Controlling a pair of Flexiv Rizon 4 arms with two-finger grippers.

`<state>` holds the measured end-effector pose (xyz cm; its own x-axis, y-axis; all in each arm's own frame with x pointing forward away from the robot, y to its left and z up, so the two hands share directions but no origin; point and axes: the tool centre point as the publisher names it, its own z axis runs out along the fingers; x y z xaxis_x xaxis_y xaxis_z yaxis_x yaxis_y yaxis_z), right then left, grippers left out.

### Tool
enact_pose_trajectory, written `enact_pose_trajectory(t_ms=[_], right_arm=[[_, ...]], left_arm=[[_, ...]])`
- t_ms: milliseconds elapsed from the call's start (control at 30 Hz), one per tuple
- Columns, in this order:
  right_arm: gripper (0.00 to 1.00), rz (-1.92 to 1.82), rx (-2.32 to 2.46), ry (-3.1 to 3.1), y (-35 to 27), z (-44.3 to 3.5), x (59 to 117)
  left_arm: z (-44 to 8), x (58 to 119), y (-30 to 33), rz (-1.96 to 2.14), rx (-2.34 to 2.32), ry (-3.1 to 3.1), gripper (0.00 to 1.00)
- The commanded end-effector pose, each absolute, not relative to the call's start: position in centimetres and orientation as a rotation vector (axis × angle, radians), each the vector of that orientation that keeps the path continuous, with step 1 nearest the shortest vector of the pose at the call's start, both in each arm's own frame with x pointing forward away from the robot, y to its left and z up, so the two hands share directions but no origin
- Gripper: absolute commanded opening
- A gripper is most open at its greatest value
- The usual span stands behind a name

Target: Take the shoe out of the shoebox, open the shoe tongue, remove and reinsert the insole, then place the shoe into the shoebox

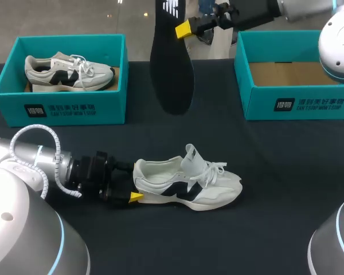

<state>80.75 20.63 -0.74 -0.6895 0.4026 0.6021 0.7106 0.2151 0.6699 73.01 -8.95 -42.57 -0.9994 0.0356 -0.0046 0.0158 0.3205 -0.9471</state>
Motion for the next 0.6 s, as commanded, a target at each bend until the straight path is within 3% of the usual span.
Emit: enact_pose_trajectory(t_ms=[33, 367, 433, 467, 500, 600], right_arm=[[0.0, -1.444, -1.057, -2.214, 20.61, -0.64, 80.65], [0.0, -1.444, -1.057, -2.214, 20.61, -0.64, 80.65], [0.0, -1.444, -1.057, -2.214, 20.61, -0.64, 80.65], [0.0, -1.444, -1.057, -2.214, 20.61, -0.64, 80.65], [0.0, -1.444, -1.057, -2.214, 20.61, -0.64, 80.65], [0.0, -1.444, -1.057, -2.214, 20.61, -0.64, 80.65]], left_arm=[[-42.65, 72.98, -8.98, 1.818, -0.05, -2.54, 0.0], [-42.58, 72.97, -8.97, 1.823, -0.062, -2.538, 0.0], [-42.44, 72.84, -8.94, 1.824, -0.099, -2.549, 0.4], [-42.4, 72.77, -8.93, 1.827, -0.099, -2.546, 0.83], [-42.37, 72.75, -8.91, 1.828, -0.11, -2.558, 1.0], [-42.28, 72.55, -8.84, 1.832, -0.122, -2.547, 1.0]])
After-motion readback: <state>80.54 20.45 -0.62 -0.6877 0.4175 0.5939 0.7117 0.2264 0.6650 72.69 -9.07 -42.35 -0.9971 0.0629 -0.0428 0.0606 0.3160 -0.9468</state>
